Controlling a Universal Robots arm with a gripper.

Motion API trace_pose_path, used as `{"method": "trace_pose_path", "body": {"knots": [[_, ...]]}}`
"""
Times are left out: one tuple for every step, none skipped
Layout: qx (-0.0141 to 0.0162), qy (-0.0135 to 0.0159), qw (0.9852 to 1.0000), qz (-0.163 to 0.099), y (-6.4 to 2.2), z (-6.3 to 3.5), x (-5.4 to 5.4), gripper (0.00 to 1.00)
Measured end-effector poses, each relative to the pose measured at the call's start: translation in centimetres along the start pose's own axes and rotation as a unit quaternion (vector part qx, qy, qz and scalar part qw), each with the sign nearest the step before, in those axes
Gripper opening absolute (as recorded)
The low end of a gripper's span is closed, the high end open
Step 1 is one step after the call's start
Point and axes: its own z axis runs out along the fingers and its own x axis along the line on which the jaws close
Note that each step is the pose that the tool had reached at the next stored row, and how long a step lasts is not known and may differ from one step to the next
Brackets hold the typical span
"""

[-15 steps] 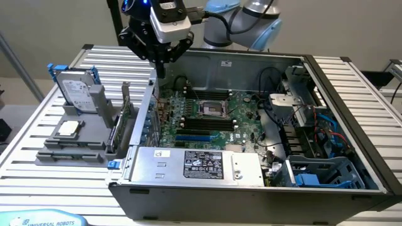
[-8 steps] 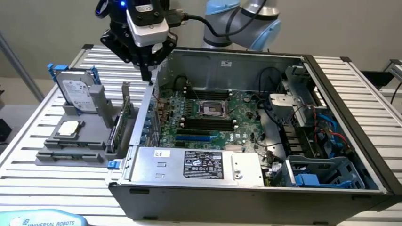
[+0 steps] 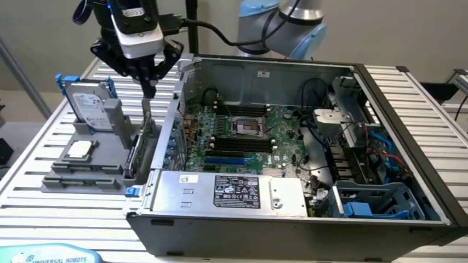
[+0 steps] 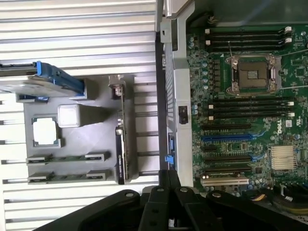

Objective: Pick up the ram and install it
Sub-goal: 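Reach for the ram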

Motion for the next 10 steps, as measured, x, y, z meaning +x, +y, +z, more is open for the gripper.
{"method": "trace_pose_path", "body": {"knots": [[0.0003, 0.0000, 1.0000, 0.000, -0.14, 0.00, 0.4, 0.11], [0.0006, 0.0000, 1.0000, 0.000, -0.27, 0.00, 0.8, 0.11], [0.0009, -0.0001, 1.0000, 0.000, -0.42, 0.00, 1.3, 0.11], [0.0012, -0.0001, 1.0000, 0.000, -0.55, 0.01, 1.7, 0.11], [0.0014, -0.0001, 1.0000, 0.000, -0.68, 0.01, 2.1, 0.11], [0.0017, -0.0001, 1.0000, 0.000, -0.80, 0.01, 2.5, 0.11], [0.0021, -0.0001, 1.0000, 0.000, -0.93, 0.01, 3.0, 0.11], [0.0023, -0.0002, 1.0000, 0.000, -1.05, 0.02, 3.4, 0.11], [0.0026, -0.0002, 1.0000, 0.000, -1.16, 0.03, 3.9, 0.11], [0.0028, -0.0002, 1.0000, 0.000, -1.27, 0.03, 4.3, 0.11]]}}
